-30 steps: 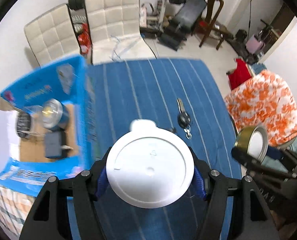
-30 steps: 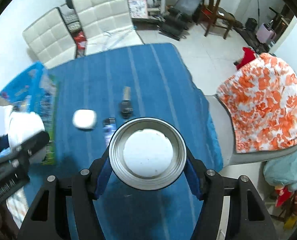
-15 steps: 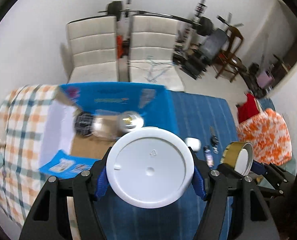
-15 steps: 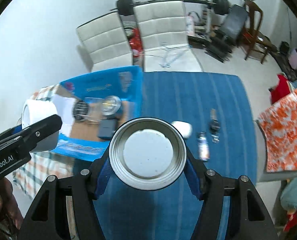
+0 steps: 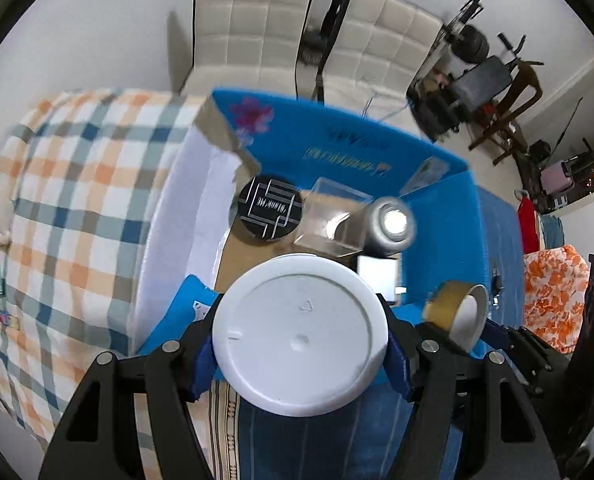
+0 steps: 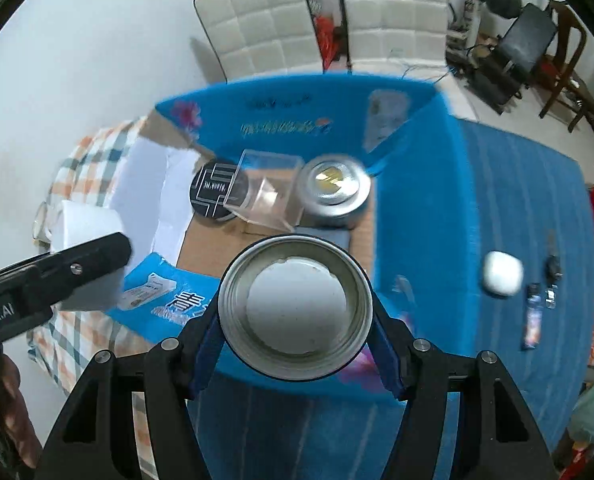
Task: Organize rigid objects
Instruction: 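Carry the white lid and metal tin lid toward the blue box, then lower both lids into the blue box and open both tools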
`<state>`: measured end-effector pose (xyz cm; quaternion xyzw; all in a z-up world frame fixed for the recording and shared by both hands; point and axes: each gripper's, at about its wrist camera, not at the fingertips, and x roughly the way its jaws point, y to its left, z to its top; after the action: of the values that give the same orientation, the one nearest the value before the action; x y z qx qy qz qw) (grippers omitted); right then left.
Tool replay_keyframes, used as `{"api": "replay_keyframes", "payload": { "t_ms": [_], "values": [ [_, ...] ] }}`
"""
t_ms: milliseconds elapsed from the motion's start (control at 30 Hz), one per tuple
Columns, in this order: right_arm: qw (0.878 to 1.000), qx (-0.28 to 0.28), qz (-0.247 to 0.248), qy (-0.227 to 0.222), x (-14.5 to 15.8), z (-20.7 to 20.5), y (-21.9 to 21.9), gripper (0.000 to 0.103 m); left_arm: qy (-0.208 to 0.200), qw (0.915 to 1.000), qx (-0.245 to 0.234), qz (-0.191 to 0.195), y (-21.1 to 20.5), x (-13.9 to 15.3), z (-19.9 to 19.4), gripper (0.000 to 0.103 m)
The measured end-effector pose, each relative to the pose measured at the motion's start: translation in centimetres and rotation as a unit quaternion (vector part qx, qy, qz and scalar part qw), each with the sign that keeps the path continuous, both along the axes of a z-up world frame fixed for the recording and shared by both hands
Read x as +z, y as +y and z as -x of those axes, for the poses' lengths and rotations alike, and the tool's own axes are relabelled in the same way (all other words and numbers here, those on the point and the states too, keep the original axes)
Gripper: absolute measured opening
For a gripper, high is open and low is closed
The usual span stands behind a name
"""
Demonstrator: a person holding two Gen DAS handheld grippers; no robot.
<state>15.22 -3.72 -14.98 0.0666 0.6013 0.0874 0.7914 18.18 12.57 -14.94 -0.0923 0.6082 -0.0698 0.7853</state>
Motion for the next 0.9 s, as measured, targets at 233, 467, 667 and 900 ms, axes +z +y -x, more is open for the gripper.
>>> {"api": "replay_keyframes", "payload": {
  "t_ms": [233,467,667,900],
  "values": [
    [0.998,0.034,0.024,0.038,-4.7,-2.3,3.7,0.067,0.058,0.9980,-0.022,0.012,0.3,-4.8,-2.9,0.065],
    [0.996,0.051,0.014,0.075,-8.6,-3.5,5.6,0.067,0.092,0.9948,-0.043,0.009,0.5,-7.4,-4.4,0.065],
    [0.993,0.056,-0.009,0.103,-10.8,-4.5,6.2,0.068,0.134,0.9893,-0.054,0.016,0.9,-9.5,-4.6,0.066],
    [0.992,0.063,0.010,0.111,-11.5,-5.2,7.0,0.068,0.157,0.9859,-0.058,0.012,1.5,-10.8,-4.7,0.066]
  ]
}}
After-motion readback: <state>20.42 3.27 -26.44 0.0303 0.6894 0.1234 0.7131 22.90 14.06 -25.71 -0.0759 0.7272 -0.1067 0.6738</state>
